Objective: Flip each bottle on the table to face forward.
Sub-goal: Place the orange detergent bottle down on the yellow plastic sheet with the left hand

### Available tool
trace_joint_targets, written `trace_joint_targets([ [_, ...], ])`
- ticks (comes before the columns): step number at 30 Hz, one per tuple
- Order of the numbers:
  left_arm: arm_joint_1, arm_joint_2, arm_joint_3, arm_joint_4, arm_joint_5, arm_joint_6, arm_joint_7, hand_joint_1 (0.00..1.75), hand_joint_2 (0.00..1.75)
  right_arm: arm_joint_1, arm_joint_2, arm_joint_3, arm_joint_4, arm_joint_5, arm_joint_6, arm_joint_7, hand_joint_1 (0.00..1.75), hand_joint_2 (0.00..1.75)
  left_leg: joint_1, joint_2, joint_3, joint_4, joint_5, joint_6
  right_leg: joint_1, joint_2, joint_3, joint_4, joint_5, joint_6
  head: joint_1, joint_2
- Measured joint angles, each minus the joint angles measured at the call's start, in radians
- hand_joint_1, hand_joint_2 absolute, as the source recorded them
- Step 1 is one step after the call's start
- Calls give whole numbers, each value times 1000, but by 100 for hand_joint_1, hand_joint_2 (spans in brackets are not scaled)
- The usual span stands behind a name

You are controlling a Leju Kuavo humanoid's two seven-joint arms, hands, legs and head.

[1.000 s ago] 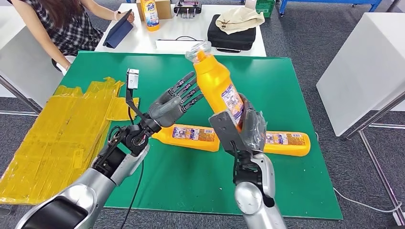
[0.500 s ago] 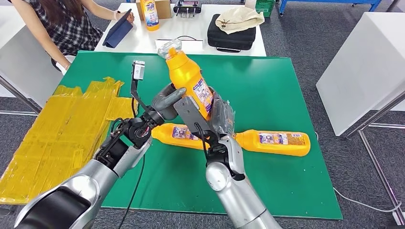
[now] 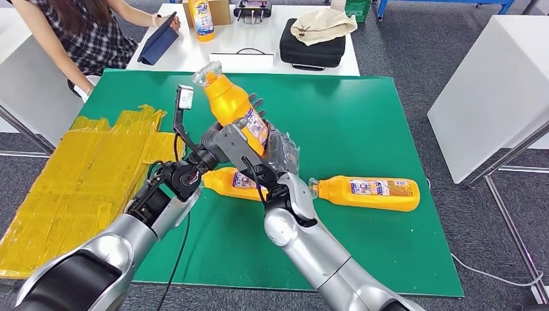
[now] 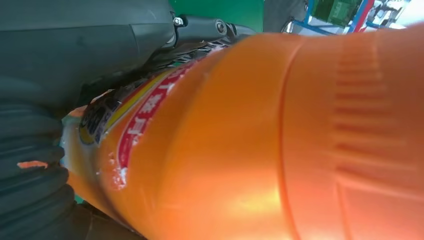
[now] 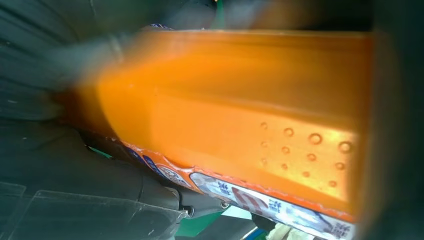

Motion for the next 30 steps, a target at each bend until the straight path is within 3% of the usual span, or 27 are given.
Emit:
trace_joint_targets([
  [12,6,8,0,24,-36,51,-66,0,175,-94,-35,199,49,-156,10,39,175,175,0,0,0,0,0,0,0,0,0,0,0,0,0,0],
  [16,9,9,0,29,-33,52,-70,168,175,-105,-39,229,58,-163,10,41,175,175,0,0,0,0,0,0,0,0,0,1,0,0,0,0],
  [17,10,9,0,29,-33,54,-73,175,175,-108,-40,236,60,-166,10,42,175,175,0,0,0,0,0,0,0,0,0,1,0,0,0,0],
  [30,33,23,3,30,-40,69,-105,175,175,-121,-45,288,83,-204,6,35,175,175,0,0,0,0,0,0,0,0,0,1,0,0,0,0],
])
